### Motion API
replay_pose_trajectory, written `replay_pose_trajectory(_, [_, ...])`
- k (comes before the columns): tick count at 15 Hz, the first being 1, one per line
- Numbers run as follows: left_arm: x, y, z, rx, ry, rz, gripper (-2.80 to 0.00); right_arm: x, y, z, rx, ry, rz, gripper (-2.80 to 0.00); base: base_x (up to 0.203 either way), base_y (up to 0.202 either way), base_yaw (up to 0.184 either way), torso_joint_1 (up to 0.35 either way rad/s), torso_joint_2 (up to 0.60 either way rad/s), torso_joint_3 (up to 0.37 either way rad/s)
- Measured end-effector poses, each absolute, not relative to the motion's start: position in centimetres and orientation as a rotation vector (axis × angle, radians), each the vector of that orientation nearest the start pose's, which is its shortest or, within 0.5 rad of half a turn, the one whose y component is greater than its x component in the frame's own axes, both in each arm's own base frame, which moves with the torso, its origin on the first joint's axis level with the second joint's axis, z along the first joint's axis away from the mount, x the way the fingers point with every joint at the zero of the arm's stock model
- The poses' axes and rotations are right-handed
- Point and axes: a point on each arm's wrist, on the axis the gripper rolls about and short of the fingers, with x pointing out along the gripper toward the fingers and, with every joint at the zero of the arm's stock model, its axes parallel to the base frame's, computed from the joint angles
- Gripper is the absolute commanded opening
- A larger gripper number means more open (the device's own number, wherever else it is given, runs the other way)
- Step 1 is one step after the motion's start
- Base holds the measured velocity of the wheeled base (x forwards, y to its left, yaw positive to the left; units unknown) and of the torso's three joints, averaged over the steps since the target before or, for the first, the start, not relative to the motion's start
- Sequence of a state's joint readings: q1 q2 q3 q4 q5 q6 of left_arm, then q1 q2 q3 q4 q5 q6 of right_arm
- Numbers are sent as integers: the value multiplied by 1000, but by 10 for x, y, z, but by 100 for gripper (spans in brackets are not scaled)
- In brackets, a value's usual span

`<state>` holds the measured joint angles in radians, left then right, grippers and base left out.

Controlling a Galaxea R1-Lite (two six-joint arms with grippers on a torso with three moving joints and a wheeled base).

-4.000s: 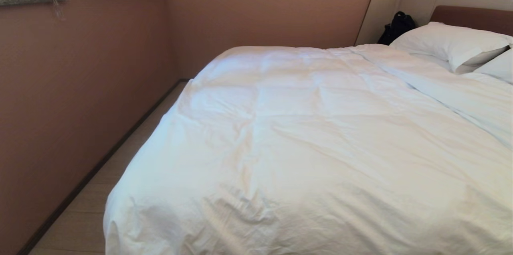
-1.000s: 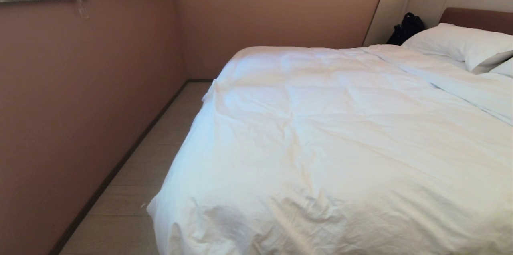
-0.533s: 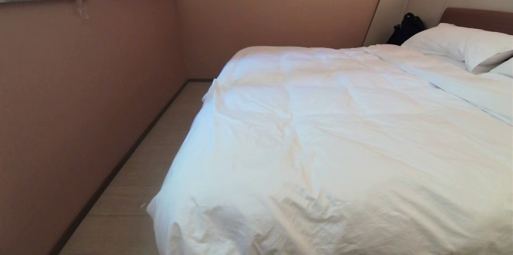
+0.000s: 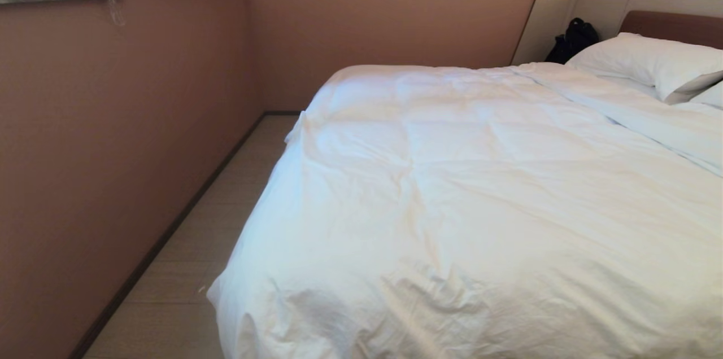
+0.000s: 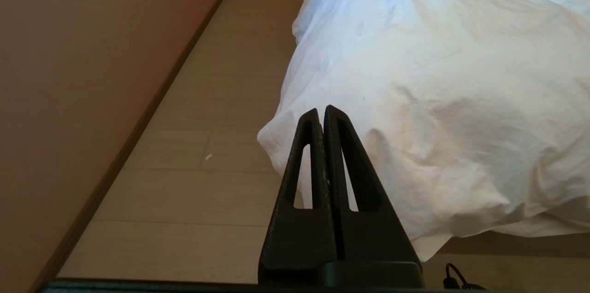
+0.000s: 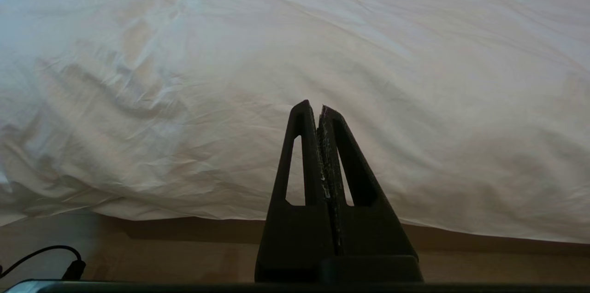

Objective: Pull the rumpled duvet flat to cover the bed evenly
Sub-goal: Flatten the corners of the folded blanket

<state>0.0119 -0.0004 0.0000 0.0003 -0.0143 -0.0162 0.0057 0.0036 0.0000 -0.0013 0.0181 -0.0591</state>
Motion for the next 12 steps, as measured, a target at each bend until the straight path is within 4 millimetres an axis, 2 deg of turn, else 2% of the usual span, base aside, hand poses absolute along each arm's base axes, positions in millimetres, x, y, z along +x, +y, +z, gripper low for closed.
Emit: replay_pose_trajectory(12, [-23, -1, 75, -15, 0, -1, -280, -23, 0, 76, -59, 2, 23, -280, 0, 0, 0, 0, 0, 0])
